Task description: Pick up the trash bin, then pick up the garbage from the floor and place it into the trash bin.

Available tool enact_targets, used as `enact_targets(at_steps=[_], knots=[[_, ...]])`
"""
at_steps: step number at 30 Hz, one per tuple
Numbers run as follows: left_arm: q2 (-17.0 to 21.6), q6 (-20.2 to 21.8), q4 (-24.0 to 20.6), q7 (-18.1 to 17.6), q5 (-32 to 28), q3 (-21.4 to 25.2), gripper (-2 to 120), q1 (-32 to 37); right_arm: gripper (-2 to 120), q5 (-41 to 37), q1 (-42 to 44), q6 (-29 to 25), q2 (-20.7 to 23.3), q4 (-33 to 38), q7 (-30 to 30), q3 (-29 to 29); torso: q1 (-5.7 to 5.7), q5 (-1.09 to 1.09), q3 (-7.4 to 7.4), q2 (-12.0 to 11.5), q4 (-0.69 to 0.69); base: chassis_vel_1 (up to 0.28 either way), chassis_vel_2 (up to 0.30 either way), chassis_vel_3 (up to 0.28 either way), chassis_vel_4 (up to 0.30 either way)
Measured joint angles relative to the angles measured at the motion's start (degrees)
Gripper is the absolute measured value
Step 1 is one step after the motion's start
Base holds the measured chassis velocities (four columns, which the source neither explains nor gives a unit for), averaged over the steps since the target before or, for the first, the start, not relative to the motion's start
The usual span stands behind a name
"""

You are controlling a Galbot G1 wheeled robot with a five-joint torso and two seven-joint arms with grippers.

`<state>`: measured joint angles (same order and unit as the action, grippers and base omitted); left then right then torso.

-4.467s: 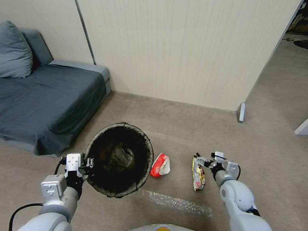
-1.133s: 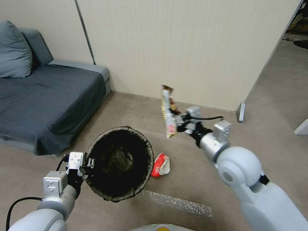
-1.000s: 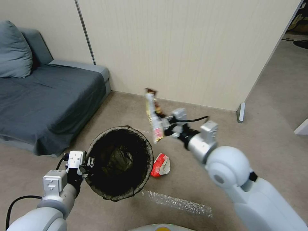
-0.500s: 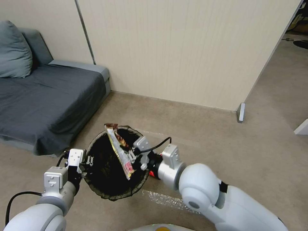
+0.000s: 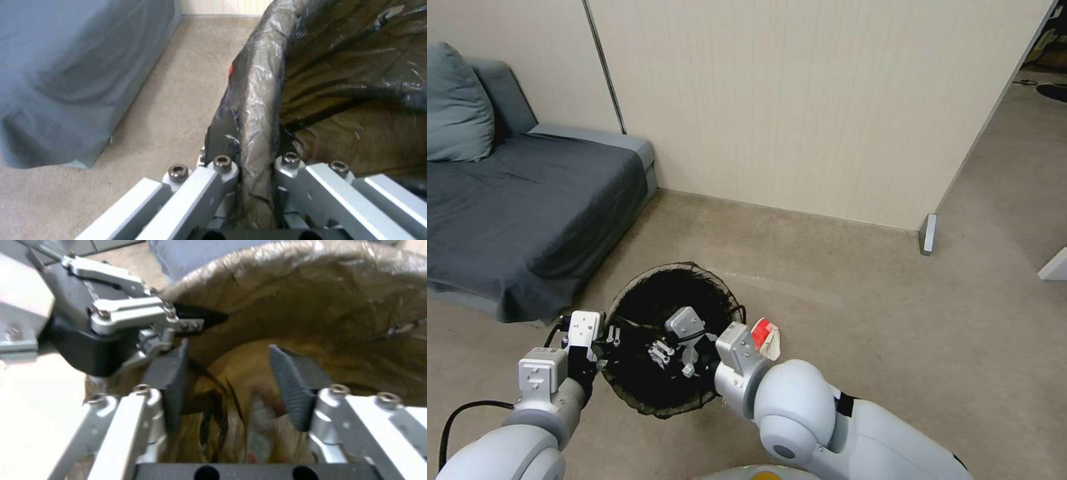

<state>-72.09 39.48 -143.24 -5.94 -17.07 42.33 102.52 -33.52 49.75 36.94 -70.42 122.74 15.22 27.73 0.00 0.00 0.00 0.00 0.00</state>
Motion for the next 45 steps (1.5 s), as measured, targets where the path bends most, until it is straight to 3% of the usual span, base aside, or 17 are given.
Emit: enact_targets(at_steps=[6, 12, 18, 22, 26, 28, 33, 34, 37, 42, 45], knots=[[-0.06, 0.04, 0.0, 0.0, -0.09, 0.0, 2, -0.03, 68, -0.01, -0.22, 0.03, -0.11, 0.57, 0.04, 0.13, 0.0, 0.01, 0.0, 0.0, 0.0, 0.0, 0.0, 0.0, 0.0], [-0.37, 0.08, 0.0, 0.0, -0.15, 0.07, 2, 0.22, 95, -1.12, -0.73, -0.06, 0.78, 3.61, -0.03, -2.7, 0.0, 0.01, 0.0, 0.0, 0.0, 0.0, 0.0, 0.0, 0.0], [-0.28, 0.08, 0.0, 0.0, -0.16, 0.54, 2, 0.7, 100, -3.67, -0.88, -0.95, 2.82, 7.37, -1.54, -7.21, 0.0, 0.01, 0.0, 0.0, 0.0, 0.0, 0.0, 0.0, 0.0], [-0.23, 0.08, 0.0, 0.0, -0.6, 1.01, 2, 1.62, 100, -5.48, 0.71, -5.5, 9.01, 11.61, -6.89, -16.58, 0.0, 0.02, 0.0, 0.0, 0.0, 0.0, 0.0, 0.0, 0.0], [-0.37, 0.08, 0.0, -0.01, -0.65, 1.07, 2, 1.96, 100, -5.93, 2.18, -7.36, 11.74, 13.39, -8.54, -21.45, 0.0, 0.02, 0.0, 0.0, 0.0, 0.0, 0.0, 0.0, 0.0], [-0.74, 0.08, 0.0, -0.05, -0.65, 1.03, 2, 2.25, 100, -6.19, 6.46, -9.09, 14.9, 16.37, -10.13, -30.31, 0.0, 0.02, 0.0, 0.0, -0.01, 0.0, 0.0, 0.0, 0.0], [-1.23, 0.07, 0.0, -0.05, -0.62, 0.92, 2, 2.47, 100, -3.07, 13.13, -12.04, 17.01, 18.57, -9.14, -36.58, 0.0, 0.02, 0.0, 0.0, -0.01, 0.0, 0.0, 0.0, 0.0], [-1.42, 0.01, 0.0, -0.05, -0.59, 0.93, 2, 2.4, 100, 0.62, 18.9, -13.91, 17.23, 18.95, -7.1, -40.11, 0.0, 0.02, 0.0, 0.0, 0.01, 0.0, 0.0, 0.0, 0.0], [-1.85, -0.06, 0.0, -0.05, -0.63, 1.07, 2, 1.64, 100, 6.05, 28.83, -14.83, 14.97, 18.94, -5.17, -47.3, 0.0, 0.01, 0.0, 0.0, -0.02, 0.0, 0.0, 0.0, 0.0], [-2.56, -0.1, 0.0, -0.09, -0.64, 1.14, 2, 1.31, 100, 11.54, 35.99, -16.83, 10.46, 18.59, -5.52, -53.21, 0.0, 0.01, -0.01, 0.0, 0.0, 0.0, 0.0, 0.0, 0.0], [-3.22, -0.15, 0.0, -0.18, -0.64, 1.19, 2, 0.95, 100, 22.2, 44.11, -22.45, 2.7, 16.45, -7.49, -57.16, 0.0, 0.01, -0.01, 0.0, 0.0, 0.0, 0.0, 0.0, 0.0]])
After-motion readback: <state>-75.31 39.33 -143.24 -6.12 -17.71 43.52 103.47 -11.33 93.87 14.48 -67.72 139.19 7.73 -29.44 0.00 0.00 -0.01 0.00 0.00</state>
